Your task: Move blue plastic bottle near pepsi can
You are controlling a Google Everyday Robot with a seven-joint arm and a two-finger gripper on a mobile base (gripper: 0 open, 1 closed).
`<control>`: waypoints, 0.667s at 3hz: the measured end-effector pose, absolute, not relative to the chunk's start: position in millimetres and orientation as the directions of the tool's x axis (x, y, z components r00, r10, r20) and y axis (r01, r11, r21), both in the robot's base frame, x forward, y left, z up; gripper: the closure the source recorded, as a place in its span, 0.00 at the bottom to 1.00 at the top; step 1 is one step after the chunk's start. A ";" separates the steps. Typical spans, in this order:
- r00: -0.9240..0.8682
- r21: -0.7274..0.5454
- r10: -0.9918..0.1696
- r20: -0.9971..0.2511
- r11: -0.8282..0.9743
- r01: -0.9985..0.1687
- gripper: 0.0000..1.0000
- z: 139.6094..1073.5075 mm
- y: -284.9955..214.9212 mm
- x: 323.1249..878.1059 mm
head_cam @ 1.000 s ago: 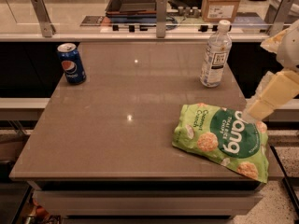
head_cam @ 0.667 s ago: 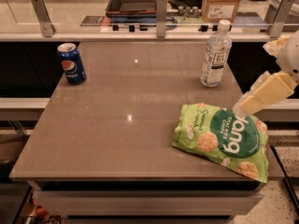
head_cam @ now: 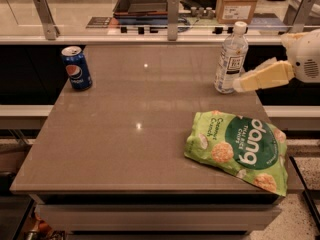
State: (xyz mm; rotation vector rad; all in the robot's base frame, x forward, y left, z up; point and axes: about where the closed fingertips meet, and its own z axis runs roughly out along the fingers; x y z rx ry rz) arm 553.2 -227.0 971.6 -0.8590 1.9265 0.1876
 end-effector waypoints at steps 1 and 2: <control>-0.218 -0.191 -0.374 -0.901 0.796 -0.575 0.00 975.5 -229.3 596.4; -0.170 -0.136 -0.266 -0.949 0.830 -0.541 0.00 970.9 -228.3 627.8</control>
Offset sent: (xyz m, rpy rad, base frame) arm 0.1110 -0.0044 -0.0083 0.3684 -0.2199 -0.1229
